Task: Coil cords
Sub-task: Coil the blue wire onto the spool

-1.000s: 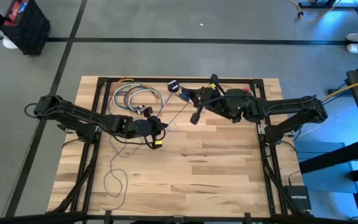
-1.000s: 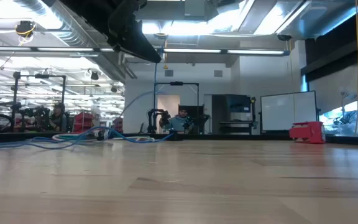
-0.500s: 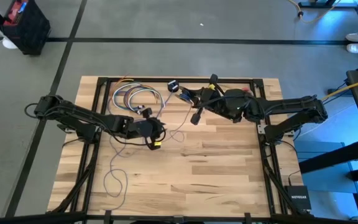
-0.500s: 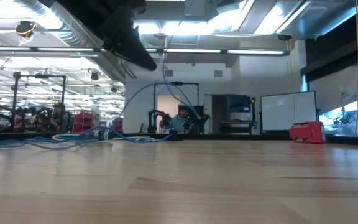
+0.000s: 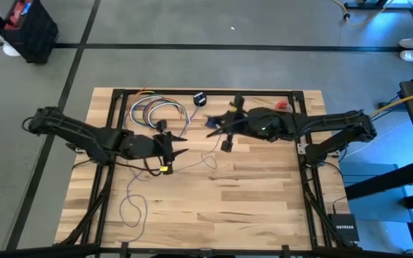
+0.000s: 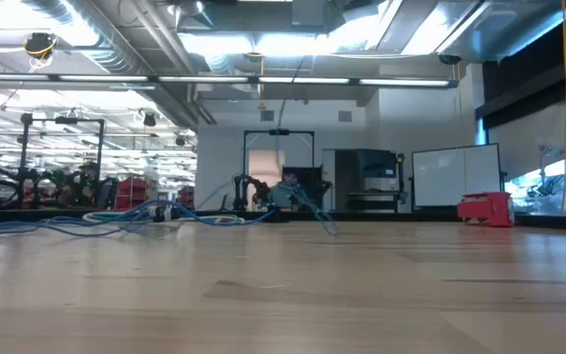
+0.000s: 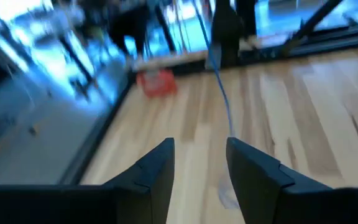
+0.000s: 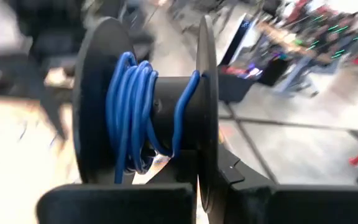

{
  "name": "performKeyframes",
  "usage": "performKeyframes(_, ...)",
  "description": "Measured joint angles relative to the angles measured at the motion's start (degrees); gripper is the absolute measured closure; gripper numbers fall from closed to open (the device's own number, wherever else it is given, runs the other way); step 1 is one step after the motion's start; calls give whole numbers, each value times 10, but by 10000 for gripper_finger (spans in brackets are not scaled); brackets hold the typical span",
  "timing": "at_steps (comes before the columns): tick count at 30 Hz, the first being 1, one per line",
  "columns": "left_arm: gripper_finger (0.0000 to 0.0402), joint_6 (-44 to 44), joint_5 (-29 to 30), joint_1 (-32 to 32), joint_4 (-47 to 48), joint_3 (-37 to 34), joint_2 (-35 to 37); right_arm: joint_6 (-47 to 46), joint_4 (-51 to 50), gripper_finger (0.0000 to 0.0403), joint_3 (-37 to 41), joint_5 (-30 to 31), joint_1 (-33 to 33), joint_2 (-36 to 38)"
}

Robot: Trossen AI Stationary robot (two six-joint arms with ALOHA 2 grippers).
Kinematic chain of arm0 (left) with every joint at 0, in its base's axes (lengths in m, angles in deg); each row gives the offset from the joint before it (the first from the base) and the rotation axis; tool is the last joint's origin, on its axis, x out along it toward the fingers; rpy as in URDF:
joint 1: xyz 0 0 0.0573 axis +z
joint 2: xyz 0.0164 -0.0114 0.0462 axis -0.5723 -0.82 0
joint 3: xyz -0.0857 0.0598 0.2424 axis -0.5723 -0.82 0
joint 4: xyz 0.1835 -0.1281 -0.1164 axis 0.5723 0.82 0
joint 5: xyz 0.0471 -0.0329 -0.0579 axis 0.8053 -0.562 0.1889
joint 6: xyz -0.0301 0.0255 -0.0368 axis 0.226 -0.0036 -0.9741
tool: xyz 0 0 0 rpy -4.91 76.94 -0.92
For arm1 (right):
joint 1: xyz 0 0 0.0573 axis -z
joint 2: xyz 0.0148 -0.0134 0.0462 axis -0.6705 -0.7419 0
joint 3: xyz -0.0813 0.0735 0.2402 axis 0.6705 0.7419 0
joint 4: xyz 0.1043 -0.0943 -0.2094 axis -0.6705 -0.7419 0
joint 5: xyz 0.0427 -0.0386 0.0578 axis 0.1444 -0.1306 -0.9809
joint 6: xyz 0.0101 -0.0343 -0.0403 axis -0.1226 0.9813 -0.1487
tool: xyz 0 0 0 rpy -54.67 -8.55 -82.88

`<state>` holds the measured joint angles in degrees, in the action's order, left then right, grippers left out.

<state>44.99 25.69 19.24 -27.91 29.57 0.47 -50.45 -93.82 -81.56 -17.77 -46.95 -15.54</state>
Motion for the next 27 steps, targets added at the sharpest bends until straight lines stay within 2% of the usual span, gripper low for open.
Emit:
performKeyframes(3,268,49,0,5,-93,-34,2,-7,-24,395,1,-12,0,-25)
performKeyframes(6,268,59,-12,10,-132,-57,2,-8,-29,395,1,-12,0,-55)
performKeyframes(13,268,44,-14,6,-132,-89,7,-8,-20,395,1,-11,0,-116)
performKeyframes(23,268,40,-4,7,-124,-92,8,-8,-8,395,1,-11,0,-127)
performKeyframes(27,268,28,42,7,-93,-91,22,-8,-9,395,1,-12,0,-128)
